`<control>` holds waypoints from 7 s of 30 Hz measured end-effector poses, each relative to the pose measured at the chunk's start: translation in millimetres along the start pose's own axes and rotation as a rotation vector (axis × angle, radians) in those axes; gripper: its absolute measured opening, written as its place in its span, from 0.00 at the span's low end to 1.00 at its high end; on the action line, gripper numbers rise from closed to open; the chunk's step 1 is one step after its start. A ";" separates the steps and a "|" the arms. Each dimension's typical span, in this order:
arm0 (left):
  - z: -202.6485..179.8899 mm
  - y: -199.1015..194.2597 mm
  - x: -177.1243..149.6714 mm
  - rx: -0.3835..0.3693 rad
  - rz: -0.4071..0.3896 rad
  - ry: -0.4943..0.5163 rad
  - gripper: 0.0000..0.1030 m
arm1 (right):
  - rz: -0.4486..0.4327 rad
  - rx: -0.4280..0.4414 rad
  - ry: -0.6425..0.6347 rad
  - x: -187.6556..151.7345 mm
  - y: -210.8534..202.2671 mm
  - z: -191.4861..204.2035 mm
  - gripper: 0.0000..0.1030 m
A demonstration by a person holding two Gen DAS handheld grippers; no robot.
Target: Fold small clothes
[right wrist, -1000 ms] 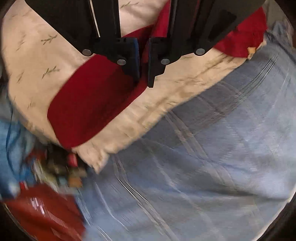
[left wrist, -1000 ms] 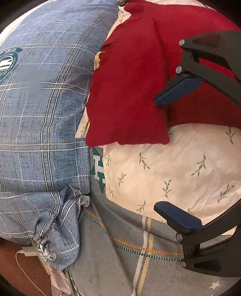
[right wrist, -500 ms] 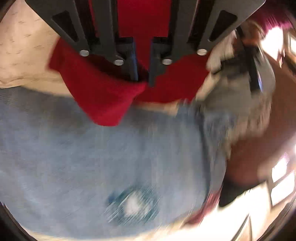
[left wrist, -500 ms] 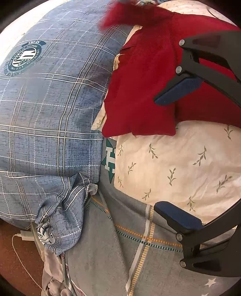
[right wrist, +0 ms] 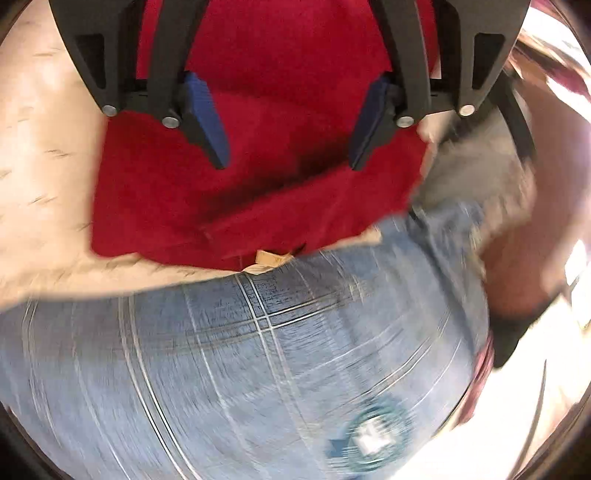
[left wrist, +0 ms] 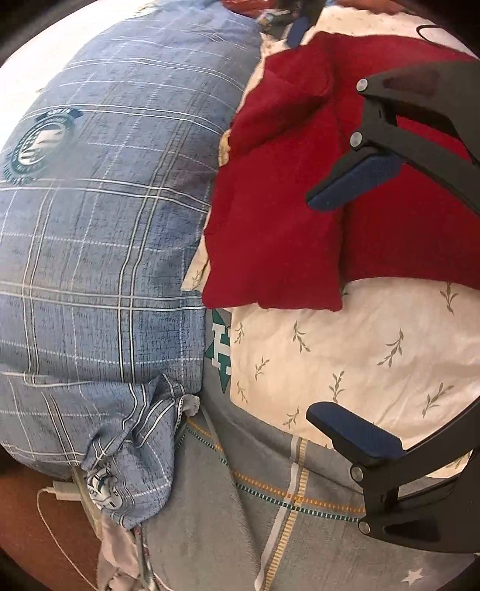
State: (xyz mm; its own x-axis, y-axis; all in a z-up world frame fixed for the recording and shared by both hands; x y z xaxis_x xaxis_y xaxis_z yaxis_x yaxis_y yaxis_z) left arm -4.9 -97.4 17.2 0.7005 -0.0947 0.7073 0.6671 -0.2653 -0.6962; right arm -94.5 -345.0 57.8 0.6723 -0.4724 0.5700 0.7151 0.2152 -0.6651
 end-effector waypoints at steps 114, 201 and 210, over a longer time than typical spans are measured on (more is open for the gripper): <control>-2.0 9.2 -2.6 -0.021 0.109 0.004 1.00 | -0.040 -0.443 -0.110 -63.4 -52.4 -28.2 0.74; 25.9 -129.4 -188.5 -0.102 0.391 0.164 0.64 | 0.329 0.103 -0.203 -267.1 -114.6 23.3 0.60; 22.0 -134.8 -186.5 -0.127 0.365 0.201 0.05 | 0.288 0.130 -0.256 -257.0 -122.7 35.4 0.22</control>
State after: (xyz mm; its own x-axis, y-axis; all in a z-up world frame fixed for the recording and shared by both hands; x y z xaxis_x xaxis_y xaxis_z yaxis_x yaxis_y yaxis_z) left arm -219.8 -22.9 -23.5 0.8132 -0.3855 0.4360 0.3395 -0.2942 -0.8934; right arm -348.2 -219.7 9.9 0.8627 -0.1529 0.4820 0.4981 0.4219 -0.7576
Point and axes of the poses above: each gripper's, at about its wrist camera, not at the fingertips, and y roughly the way its jaws point, z to its left, x to its top, the point moved 5 cm from there along y, roughly the way its jaws point
